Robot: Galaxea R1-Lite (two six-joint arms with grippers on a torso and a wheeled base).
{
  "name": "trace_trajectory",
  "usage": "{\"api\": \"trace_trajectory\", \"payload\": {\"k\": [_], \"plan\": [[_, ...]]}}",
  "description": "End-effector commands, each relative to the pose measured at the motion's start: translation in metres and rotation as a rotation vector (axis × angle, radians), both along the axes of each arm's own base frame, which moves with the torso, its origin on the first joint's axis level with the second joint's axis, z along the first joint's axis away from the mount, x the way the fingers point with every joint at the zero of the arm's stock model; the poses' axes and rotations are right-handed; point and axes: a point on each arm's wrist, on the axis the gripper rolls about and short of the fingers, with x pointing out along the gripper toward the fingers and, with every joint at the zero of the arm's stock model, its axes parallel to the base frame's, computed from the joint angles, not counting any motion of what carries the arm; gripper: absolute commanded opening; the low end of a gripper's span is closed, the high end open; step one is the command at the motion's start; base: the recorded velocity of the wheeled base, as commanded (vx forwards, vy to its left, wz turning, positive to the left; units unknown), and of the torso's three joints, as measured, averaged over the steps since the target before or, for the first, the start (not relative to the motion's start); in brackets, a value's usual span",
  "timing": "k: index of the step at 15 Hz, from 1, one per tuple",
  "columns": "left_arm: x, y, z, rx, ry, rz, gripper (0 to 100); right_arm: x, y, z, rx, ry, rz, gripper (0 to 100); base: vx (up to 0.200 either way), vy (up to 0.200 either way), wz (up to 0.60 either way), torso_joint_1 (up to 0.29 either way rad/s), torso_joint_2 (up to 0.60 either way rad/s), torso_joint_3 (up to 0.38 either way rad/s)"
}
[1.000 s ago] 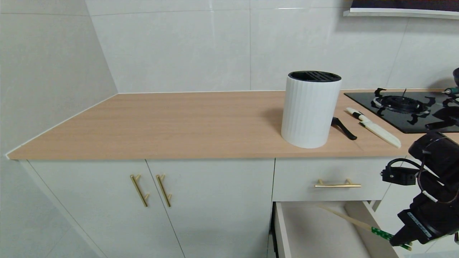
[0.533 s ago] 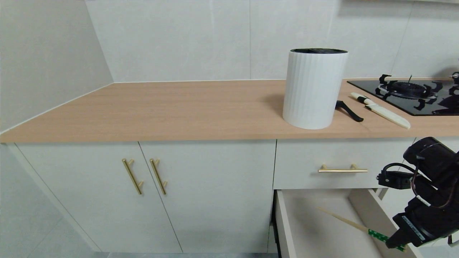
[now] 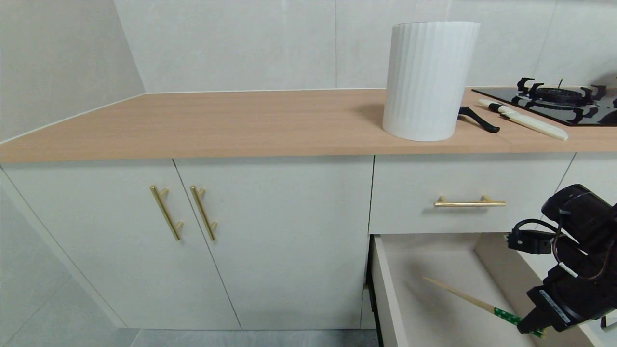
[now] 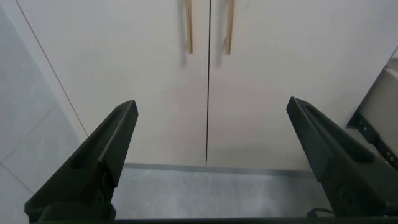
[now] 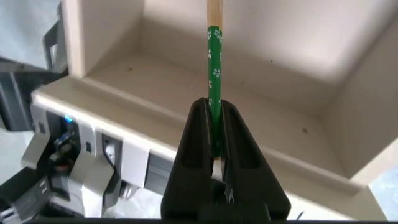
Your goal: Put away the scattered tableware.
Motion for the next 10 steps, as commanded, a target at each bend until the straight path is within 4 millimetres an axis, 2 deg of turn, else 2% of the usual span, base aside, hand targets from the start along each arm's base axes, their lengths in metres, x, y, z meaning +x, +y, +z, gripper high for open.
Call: {"api": "trace_trajectory", "payload": {"k": [1, 5, 6, 10], "plan": [[0.0, 0.0, 0.0, 0.0, 0.002, 0.0, 100, 0.001, 0.0, 0.0, 0.003, -0.011, -0.002, 0, 0.0, 0.0, 0.0, -0.027, 0.11, 0.046], [0.0, 0.0, 0.0, 0.0, 0.0, 0.0, 100, 0.01, 0.001, -0.009, 0.016, -0.076, -0.013, 0, 0.0, 0.0, 0.0, -0.003, 0.02, 0.012], [0.0, 0.0, 0.0, 0.0, 0.0, 0.0, 100, 0.02, 0.004, -0.02, 0.036, -0.108, -0.074, 0, 0.0, 0.0, 0.0, 0.0, 0.0, 0.0], [0.0, 0.0, 0.0, 0.0, 0.0, 0.0, 100, 0.041, 0.033, -0.049, 0.002, -0.077, -0.166, 0, 0.0, 0.0, 0.0, 0.0, 0.0, 0.0]]}}
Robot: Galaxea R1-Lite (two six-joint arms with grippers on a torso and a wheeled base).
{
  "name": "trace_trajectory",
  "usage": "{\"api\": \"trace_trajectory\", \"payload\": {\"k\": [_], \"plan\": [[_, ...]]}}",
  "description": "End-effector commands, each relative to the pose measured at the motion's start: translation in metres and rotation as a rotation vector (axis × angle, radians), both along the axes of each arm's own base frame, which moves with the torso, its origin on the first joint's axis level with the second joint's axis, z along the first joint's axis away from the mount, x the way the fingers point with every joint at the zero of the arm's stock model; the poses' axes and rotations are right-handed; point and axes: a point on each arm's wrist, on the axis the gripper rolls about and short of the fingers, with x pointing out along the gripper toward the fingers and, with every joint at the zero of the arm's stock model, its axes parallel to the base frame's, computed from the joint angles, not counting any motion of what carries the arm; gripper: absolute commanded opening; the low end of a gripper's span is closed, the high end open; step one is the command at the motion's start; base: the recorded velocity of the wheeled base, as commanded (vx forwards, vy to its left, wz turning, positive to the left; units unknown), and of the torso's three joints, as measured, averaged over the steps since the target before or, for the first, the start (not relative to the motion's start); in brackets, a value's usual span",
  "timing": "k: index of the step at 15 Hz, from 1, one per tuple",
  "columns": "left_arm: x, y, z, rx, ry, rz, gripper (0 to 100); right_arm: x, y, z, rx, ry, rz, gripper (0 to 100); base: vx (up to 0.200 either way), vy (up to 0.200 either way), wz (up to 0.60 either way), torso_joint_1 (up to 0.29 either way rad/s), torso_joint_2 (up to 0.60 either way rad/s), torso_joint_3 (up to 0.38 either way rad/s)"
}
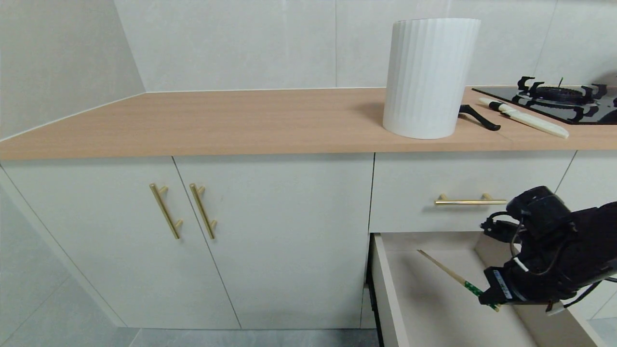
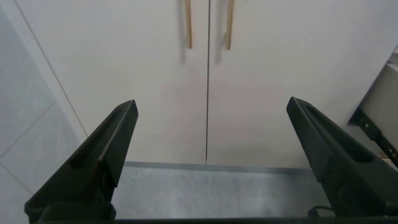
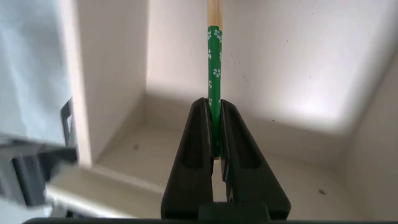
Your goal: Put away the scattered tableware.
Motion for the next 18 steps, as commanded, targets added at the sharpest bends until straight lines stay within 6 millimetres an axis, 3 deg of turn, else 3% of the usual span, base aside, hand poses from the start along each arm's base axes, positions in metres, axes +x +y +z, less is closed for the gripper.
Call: {"api": "trace_trajectory", "payload": {"k": [1, 5, 9, 15, 18], "plan": [[0.0, 0.0, 0.0, 0.0, 0.001, 0.001, 100, 0.011, 0.023, -0.031, -0.038, 0.062, -0.005, 0, 0.0, 0.0, 0.0, 0.0, 0.0, 0.0], [0.0, 0.0, 0.0, 0.0, 0.001, 0.001, 100, 0.02, 0.053, -0.062, -0.093, 0.017, -0.054, 0, 0.0, 0.0, 0.0, 0.0, 0.0, 0.0], [0.0, 0.0, 0.0, 0.0, 0.001, 0.001, 100, 0.024, 0.065, -0.103, -0.133, -0.048, -0.047, 0, 0.0, 0.0, 0.0, 0.0, 0.0, 0.0], [0.0, 0.0, 0.0, 0.0, 0.001, 0.001, 100, 0.033, 0.073, -0.139, -0.184, -0.067, -0.055, 0, 0.0, 0.0, 0.0, 0.0, 0.0, 0.0], [0.0, 0.0, 0.0, 0.0, 0.002, 0.001, 100, 0.035, 0.073, -0.143, -0.194, -0.091, -0.067, 0, 0.0, 0.0, 0.0, 0.0, 0.0, 0.0]]}}
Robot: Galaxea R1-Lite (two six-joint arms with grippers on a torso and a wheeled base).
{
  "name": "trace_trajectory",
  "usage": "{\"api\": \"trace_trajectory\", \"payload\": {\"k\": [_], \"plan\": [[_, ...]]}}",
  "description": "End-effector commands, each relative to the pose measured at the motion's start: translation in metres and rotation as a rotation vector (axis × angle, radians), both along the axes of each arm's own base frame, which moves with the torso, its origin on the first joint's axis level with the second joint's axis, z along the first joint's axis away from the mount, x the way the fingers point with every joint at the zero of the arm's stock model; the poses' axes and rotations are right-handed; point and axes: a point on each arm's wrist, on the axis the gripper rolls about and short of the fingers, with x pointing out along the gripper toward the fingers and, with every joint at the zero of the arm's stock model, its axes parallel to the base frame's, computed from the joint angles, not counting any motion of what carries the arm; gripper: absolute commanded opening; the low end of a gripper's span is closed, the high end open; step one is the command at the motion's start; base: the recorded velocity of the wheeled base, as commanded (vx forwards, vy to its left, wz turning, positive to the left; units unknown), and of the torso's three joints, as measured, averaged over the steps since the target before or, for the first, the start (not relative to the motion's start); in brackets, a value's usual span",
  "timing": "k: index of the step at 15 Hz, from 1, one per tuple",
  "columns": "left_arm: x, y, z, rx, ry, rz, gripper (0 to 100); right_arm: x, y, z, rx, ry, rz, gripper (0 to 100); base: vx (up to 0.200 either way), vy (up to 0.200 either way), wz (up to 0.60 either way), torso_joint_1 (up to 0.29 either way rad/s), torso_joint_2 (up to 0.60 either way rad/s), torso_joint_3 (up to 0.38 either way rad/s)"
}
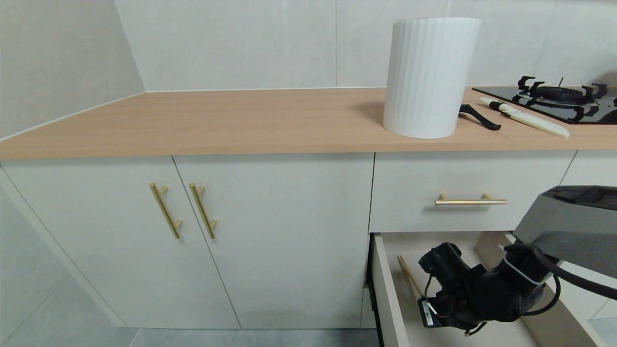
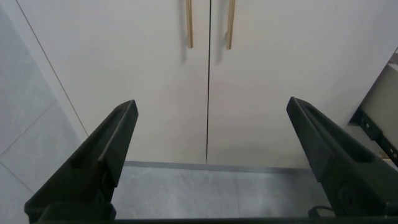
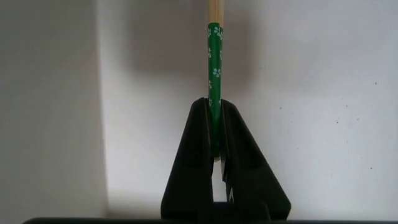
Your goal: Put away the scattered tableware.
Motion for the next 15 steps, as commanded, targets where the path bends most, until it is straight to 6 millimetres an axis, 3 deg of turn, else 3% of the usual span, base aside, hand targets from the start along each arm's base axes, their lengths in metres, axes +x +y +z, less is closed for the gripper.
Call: {"api": "trace_trajectory", "payload": {"k": [1, 7, 8, 15], "plan": [[0.0, 0.0, 0.0, 0.0, 0.001, 0.0, 100, 0.0, 0.0, -0.008, -0.01, 0.019, 0.0, 0, 0.0, 0.0, 0.0, 0.0, 0.0, 0.0], [0.0, 0.0, 0.0, 0.0, 0.001, 0.0, 100, 0.001, 0.001, -0.007, -0.003, 0.004, 0.0, 0, 0.0, 0.0, 0.0, 0.0, 0.0, 0.0], [0.0, 0.0, 0.0, 0.0, 0.001, 0.0, 100, 0.001, 0.001, -0.007, -0.003, 0.004, 0.0, 100, 0.0, 0.0, 0.0, 0.0, 0.0, 0.0], [0.0, 0.0, 0.0, 0.0, 0.001, 0.0, 100, -0.002, -0.001, 0.003, 0.01, -0.014, 0.003, 100, 0.0, 0.0, 0.0, 0.0, 0.0, 0.0]]}}
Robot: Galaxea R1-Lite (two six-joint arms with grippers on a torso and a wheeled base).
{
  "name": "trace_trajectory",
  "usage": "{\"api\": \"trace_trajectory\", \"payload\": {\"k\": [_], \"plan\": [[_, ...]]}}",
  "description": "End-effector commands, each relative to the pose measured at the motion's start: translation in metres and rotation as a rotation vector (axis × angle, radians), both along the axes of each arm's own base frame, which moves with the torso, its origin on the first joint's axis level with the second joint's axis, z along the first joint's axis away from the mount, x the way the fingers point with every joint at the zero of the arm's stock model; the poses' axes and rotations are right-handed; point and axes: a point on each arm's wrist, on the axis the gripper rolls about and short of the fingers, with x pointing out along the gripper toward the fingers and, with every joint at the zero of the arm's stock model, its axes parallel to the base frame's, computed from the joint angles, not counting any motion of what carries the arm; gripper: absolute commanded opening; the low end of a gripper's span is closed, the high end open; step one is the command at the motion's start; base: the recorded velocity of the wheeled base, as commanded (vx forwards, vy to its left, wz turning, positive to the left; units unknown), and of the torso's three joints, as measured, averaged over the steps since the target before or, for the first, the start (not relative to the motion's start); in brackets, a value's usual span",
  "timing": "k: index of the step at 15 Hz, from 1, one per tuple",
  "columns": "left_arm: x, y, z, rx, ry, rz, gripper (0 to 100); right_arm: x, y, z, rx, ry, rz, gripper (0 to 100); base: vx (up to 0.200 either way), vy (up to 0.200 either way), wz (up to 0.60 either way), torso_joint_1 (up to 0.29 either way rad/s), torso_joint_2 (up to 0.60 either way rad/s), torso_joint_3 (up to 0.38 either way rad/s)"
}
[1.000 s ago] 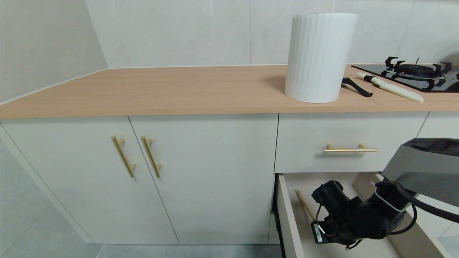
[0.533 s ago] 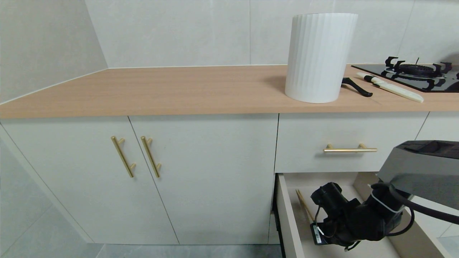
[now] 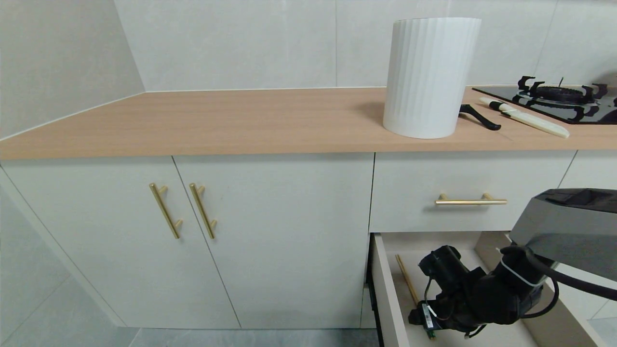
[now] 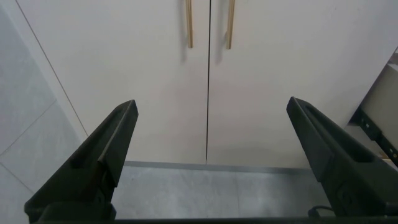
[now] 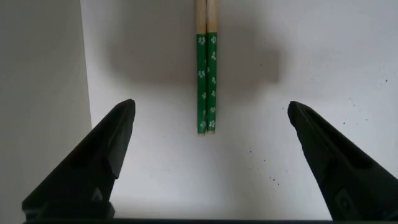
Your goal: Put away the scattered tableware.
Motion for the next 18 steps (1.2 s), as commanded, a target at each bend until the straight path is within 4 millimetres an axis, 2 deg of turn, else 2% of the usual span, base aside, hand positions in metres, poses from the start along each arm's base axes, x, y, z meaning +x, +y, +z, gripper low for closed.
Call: {"api": "trace_trajectory", "payload": {"k": [1, 3, 4, 5, 6, 8, 9, 12, 14, 18], "plan": [[0.0, 0.0, 0.0, 0.0, 0.002, 0.001, 100, -0.007, -0.003, 0.024, 0.03, -0.046, 0.005, 100, 0.0, 0.0, 0.0, 0.0, 0.0, 0.0], [0.0, 0.0, 0.0, 0.0, 0.001, 0.001, 100, -0.019, -0.01, 0.064, 0.098, -0.133, 0.02, 100, 0.0, 0.0, 0.0, 0.0, 0.0, 0.0], [0.0, 0.0, 0.0, 0.0, 0.002, 0.001, 100, -0.022, -0.012, 0.075, 0.118, -0.152, 0.025, 100, 0.0, 0.0, 0.0, 0.0, 0.0, 0.0], [0.0, 0.0, 0.0, 0.0, 0.002, 0.001, 100, -0.034, -0.028, 0.111, 0.148, -0.181, 0.009, 100, 0.0, 0.0, 0.0, 0.0, 0.0, 0.0], [0.0, 0.0, 0.0, 0.0, 0.001, 0.001, 100, -0.039, -0.036, 0.134, 0.164, -0.2, -0.006, 100, 0.0, 0.0, 0.0, 0.0, 0.0, 0.0], [0.0, 0.0, 0.0, 0.0, 0.001, 0.001, 100, -0.052, -0.058, 0.174, 0.202, -0.246, -0.046, 100, 0.0, 0.0, 0.0, 0.0, 0.0, 0.0], [0.0, 0.0, 0.0, 0.0, 0.001, 0.001, 100, -0.057, -0.068, 0.186, 0.214, -0.282, -0.049, 100, 0.0, 0.0, 0.0, 0.0, 0.0, 0.0], [0.0, 0.0, 0.0, 0.0, 0.001, 0.001, 100, -0.071, -0.104, 0.216, 0.205, -0.423, -0.041, 100, 0.0, 0.0, 0.0, 0.0, 0.0, 0.0], [0.0, 0.0, 0.0, 0.0, 0.001, 0.001, 100, -0.077, -0.112, 0.226, 0.206, -0.481, -0.062, 100, 0.0, 0.0, 0.0, 0.0, 0.0, 0.0], [0.0, 0.0, 0.0, 0.0, 0.001, 0.001, 100, -0.082, -0.113, 0.233, 0.209, -0.519, -0.058, 100, 0.0, 0.0, 0.0, 0.0, 0.0, 0.0]]}}
